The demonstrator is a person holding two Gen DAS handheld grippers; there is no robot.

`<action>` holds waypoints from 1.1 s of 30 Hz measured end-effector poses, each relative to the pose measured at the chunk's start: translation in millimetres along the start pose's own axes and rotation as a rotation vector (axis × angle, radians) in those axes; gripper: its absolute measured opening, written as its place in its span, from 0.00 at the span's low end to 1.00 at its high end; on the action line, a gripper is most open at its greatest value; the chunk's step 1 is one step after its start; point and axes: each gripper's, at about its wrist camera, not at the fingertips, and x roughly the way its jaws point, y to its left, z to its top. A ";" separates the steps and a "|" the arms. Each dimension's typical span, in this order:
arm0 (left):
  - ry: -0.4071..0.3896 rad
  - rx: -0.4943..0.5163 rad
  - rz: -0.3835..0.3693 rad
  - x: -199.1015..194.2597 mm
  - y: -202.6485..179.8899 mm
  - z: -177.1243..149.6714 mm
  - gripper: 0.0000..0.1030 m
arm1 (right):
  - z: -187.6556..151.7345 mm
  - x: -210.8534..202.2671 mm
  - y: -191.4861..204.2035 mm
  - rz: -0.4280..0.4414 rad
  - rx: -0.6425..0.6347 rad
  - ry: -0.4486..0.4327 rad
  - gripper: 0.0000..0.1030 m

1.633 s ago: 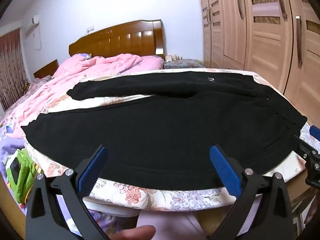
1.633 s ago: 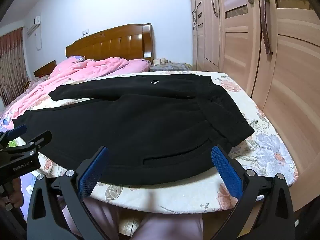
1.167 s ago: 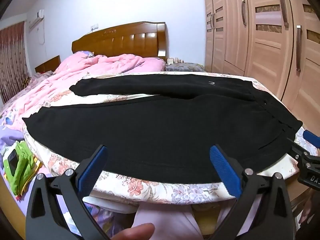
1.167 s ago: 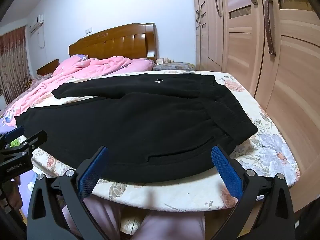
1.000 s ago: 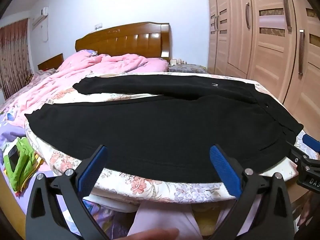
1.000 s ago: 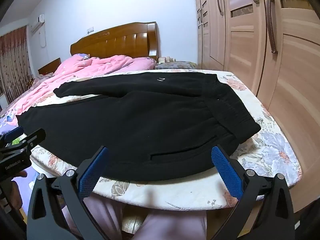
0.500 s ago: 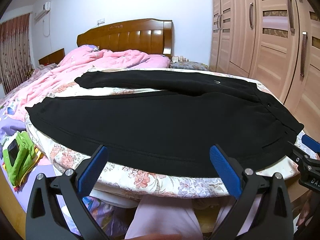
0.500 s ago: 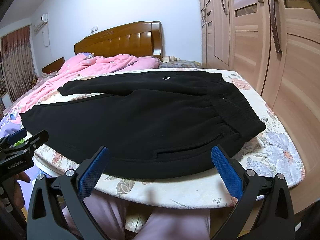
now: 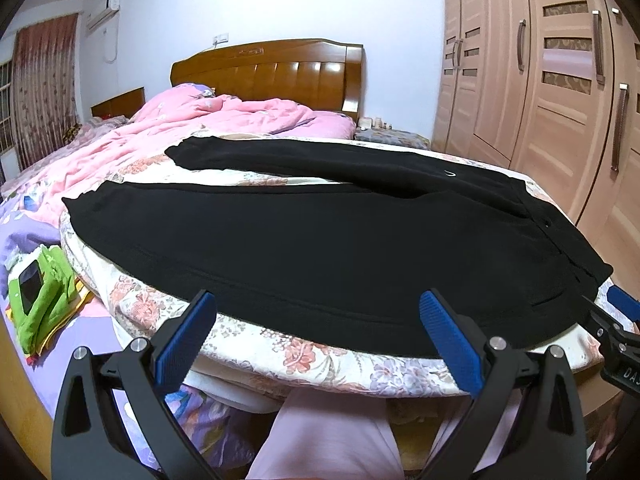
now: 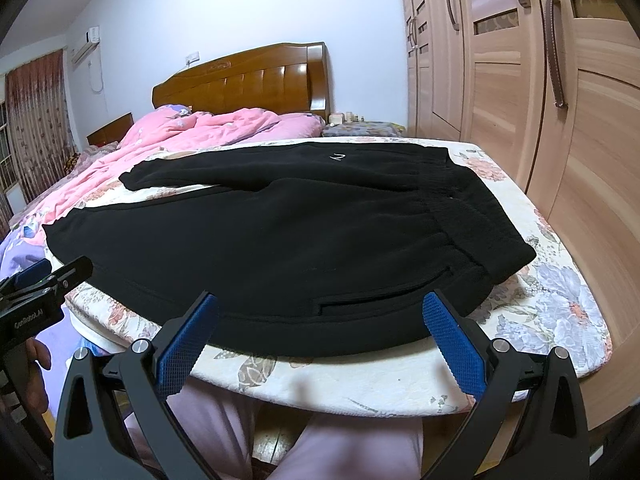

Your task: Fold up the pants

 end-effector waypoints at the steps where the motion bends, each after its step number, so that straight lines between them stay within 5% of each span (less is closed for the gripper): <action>1: 0.001 -0.004 0.002 0.0 1.2 -0.1 0.99 | 0.1 -0.2 0.2 0.001 0.000 0.000 0.96; 20: -0.005 -0.048 -0.006 -2.4 12.1 -5.5 0.99 | -0.1 -0.9 1.8 0.004 0.001 -0.002 0.96; 26: 0.002 -0.099 -0.156 -1.8 21.0 -7.1 0.98 | -0.5 -2.4 2.4 0.008 0.003 -0.004 0.96; 33: 0.001 -0.159 -0.146 -1.3 31.7 -9.4 0.98 | -0.3 -1.2 2.0 0.010 0.004 0.005 0.96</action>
